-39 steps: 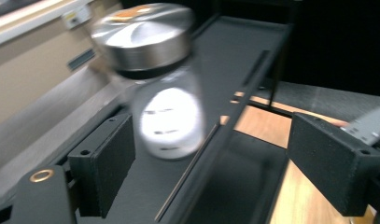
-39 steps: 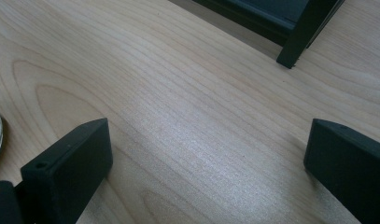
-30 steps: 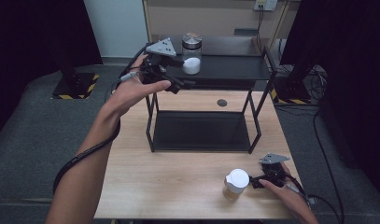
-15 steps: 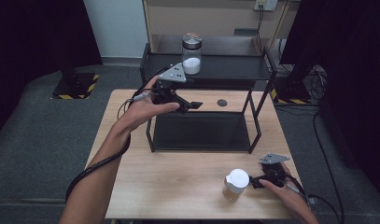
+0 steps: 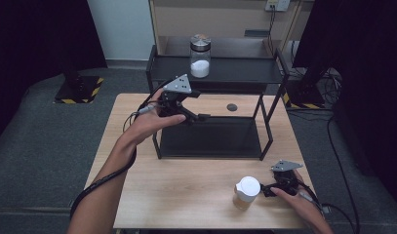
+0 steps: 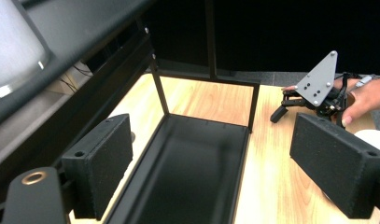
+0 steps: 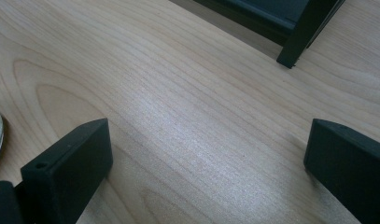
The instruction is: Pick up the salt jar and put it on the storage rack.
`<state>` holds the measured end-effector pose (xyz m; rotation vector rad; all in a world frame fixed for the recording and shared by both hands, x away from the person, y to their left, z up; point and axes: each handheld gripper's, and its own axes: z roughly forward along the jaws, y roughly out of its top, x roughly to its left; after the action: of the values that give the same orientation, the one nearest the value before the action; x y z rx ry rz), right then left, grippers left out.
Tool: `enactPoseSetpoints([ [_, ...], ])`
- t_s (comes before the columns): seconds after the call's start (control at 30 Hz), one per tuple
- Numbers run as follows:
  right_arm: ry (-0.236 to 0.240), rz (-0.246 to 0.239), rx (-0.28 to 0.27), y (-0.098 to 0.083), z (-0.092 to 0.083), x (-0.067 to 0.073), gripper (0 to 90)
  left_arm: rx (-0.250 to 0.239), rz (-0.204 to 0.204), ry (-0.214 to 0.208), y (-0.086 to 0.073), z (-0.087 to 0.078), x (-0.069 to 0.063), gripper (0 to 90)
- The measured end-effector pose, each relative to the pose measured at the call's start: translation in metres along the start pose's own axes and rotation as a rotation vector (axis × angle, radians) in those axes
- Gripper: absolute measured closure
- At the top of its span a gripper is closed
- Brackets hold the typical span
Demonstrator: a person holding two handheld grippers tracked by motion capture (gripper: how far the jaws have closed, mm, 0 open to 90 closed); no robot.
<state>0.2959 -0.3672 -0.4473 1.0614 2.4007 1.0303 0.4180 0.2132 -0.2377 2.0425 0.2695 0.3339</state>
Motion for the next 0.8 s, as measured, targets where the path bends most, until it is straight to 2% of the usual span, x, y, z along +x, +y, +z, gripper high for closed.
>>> enactPoseSetpoints([
  [0.3,0.000,0.000,0.000,0.000,0.000,0.000,1.9,0.041,-0.025,-0.019,-0.022,0.013,-0.008,10.3],
  [0.8,0.000,0.000,0.000,0.000,0.000,0.000,1.9,0.119,-0.055,-0.060,-0.059,0.041,-0.031,7.1],
])
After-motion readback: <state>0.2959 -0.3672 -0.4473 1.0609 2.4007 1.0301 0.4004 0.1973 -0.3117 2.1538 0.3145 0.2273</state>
